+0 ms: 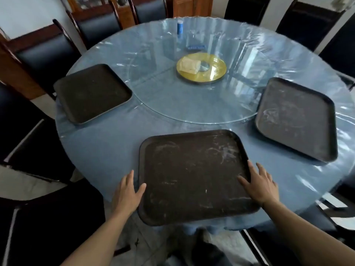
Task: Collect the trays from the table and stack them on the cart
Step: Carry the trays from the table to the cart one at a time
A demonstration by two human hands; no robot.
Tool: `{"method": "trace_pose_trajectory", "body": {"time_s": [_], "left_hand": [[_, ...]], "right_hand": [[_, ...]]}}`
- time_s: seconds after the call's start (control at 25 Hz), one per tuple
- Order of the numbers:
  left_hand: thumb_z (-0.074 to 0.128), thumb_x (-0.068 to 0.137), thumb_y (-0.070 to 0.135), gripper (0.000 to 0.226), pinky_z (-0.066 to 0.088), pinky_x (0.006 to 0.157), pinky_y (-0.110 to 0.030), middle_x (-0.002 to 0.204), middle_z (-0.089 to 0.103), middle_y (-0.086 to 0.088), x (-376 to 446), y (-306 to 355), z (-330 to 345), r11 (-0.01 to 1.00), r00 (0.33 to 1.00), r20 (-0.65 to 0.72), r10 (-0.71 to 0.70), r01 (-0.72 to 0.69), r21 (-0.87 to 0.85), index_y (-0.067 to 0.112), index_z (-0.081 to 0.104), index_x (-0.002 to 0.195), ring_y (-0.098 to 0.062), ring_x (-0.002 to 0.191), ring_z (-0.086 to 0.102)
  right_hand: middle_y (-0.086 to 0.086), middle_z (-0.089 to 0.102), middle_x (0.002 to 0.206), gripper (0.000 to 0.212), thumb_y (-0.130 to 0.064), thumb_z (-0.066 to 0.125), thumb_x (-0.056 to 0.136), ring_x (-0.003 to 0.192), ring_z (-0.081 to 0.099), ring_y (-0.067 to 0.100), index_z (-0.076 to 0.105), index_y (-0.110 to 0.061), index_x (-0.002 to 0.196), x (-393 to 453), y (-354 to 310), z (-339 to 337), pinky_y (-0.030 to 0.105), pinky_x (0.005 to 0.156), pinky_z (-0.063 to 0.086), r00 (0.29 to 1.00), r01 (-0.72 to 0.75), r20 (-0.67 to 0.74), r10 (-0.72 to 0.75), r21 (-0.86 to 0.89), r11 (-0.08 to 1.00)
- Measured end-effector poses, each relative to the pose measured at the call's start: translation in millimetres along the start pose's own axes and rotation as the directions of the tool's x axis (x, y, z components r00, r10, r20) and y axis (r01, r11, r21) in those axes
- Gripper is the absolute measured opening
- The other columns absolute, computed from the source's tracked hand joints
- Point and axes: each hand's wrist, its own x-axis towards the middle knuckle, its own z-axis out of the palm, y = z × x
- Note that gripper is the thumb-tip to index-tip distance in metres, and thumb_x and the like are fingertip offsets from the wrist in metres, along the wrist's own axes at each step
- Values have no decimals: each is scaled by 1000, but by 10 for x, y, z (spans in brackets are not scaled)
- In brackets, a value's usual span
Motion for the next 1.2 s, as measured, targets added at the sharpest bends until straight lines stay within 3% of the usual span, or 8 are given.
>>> {"method": "trace_pose_trajectory", "body": {"time_s": [0.28, 0.52, 0.64, 0.76, 0.84, 0.96, 1.12, 1.2], "left_hand": [[49, 96, 40, 70, 35, 109, -47, 152, 29, -12, 188, 85, 142, 983, 994, 59, -96, 104, -149, 17, 16, 153, -30, 136, 36], [54, 95, 33, 69, 37, 107, -48, 147, 30, -12, 573, 306, 63, 994, 995, 67, -72, 77, -81, 18, 17, 152, -33, 131, 39], [55, 94, 30, 70, 35, 109, -48, 146, 31, -12, 838, 366, 38, 996, 995, 63, -74, 78, -53, 18, 18, 152, -34, 132, 38], [57, 92, 24, 70, 34, 110, -46, 147, 34, -18, 1082, 283, 18, 990, 989, 93, -117, 123, -66, 15, 21, 152, -36, 131, 40], [57, 93, 20, 71, 32, 112, -45, 151, 33, -22, 1192, 202, 44, 990, 982, 160, -100, 114, -78, 13, 19, 152, -37, 135, 38], [59, 90, 16, 73, 32, 112, -44, 149, 32, -23, 1338, 186, 68, 997, 990, 133, -50, 57, -46, 13, 20, 152, -39, 134, 37], [60, 89, 17, 75, 29, 111, -43, 150, 26, -23, 1595, 354, 39, 1000, 992, 124, -21, 23, -12, 13, 18, 152, -39, 135, 35], [59, 89, 19, 76, 29, 111, -43, 149, 24, -20, 1741, 442, 27, 1000, 990, 144, 14, -17, 19, 15, 17, 152, -37, 134, 35]], "right_hand": [[7, 20, 157, 80, -49, 56, 89, 134, 33, 37, 12, -23, 151, 81, 86, 217, 55, 101, 40, 968, -203, 179, 178, 132, 970], [6, 25, 152, 73, -40, 55, 91, 128, 36, 38, 16, -16, 149, -190, 135, 400, 52, 94, 43, 958, -262, 155, 242, 121, 958], [12, 26, 149, 67, -26, 59, 90, 119, 45, 41, 23, -12, 145, -356, 143, 527, 48, 89, 45, 934, -349, 162, 317, 231, 908], [19, 32, 140, 71, -15, 62, 88, 103, 55, 43, 21, -11, 145, -465, 78, 655, 45, 82, 44, 883, -468, 164, 440, 373, 801], [24, 41, 132, 71, -14, 65, 85, 104, 55, 43, 25, -8, 144, -480, 23, 705, 45, 85, 44, 808, -571, 171, 564, 463, 678], [26, 60, 112, 54, -17, 71, 77, 98, 61, 43, 42, -6, 121, -535, -112, 828, 51, 85, 52, 700, -648, 194, 688, 578, 496], [20, 65, 95, 47, -12, 71, 79, 53, 68, 31, 40, -19, 114, -644, -355, 977, 44, 55, 60, 622, -607, 275, 733, 761, 230], [18, 64, 91, 49, -11, 70, 81, 45, 66, 25, 39, -21, 118, -689, -435, 1048, 38, 48, 59, 606, -590, 296, 738, 790, 167]]}}
